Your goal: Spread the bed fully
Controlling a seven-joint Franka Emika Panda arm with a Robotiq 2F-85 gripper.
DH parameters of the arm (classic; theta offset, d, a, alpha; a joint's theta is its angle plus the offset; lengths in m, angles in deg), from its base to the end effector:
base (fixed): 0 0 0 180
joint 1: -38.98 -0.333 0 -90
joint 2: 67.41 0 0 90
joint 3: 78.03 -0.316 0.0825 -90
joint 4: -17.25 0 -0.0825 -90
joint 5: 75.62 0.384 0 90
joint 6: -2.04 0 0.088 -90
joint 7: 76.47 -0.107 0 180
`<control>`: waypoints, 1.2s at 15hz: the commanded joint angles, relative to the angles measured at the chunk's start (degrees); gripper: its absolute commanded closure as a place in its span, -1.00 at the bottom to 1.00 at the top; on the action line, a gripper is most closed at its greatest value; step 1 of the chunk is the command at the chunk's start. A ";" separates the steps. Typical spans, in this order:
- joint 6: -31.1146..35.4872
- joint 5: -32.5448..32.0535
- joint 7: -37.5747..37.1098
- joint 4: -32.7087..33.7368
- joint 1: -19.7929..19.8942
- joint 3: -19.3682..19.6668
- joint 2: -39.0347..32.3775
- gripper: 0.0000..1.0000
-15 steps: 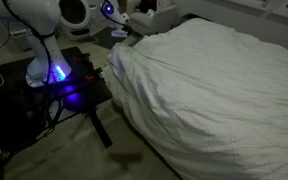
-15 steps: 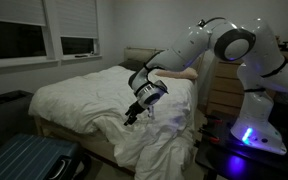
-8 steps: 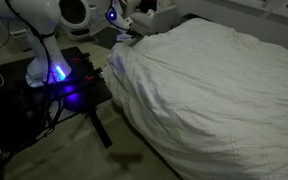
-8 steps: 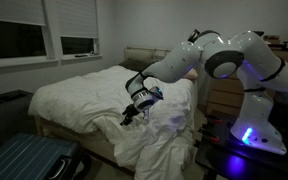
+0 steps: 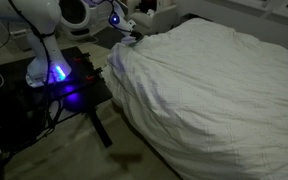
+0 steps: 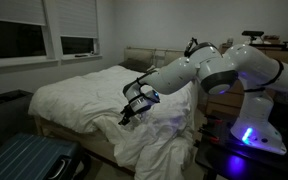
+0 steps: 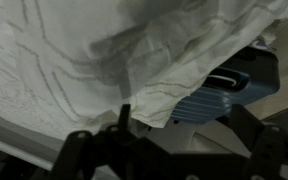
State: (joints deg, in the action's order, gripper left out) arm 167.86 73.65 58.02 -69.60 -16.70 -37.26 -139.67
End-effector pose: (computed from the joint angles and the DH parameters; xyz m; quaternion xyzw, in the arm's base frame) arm 0.6117 0.1730 0.0412 0.8594 0.3242 0.3869 0.0811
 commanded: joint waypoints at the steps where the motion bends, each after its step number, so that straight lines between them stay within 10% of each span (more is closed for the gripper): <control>1: 2.55 -0.48 -2.90 1.69 0.87 -1.77 -1.11 -1.00; 18: 16.84 -6.17 -13.57 4.18 -1.53 -0.83 -5.53 -1.00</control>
State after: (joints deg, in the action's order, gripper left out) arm 180.83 73.19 52.52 -66.31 -17.24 -38.28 -143.74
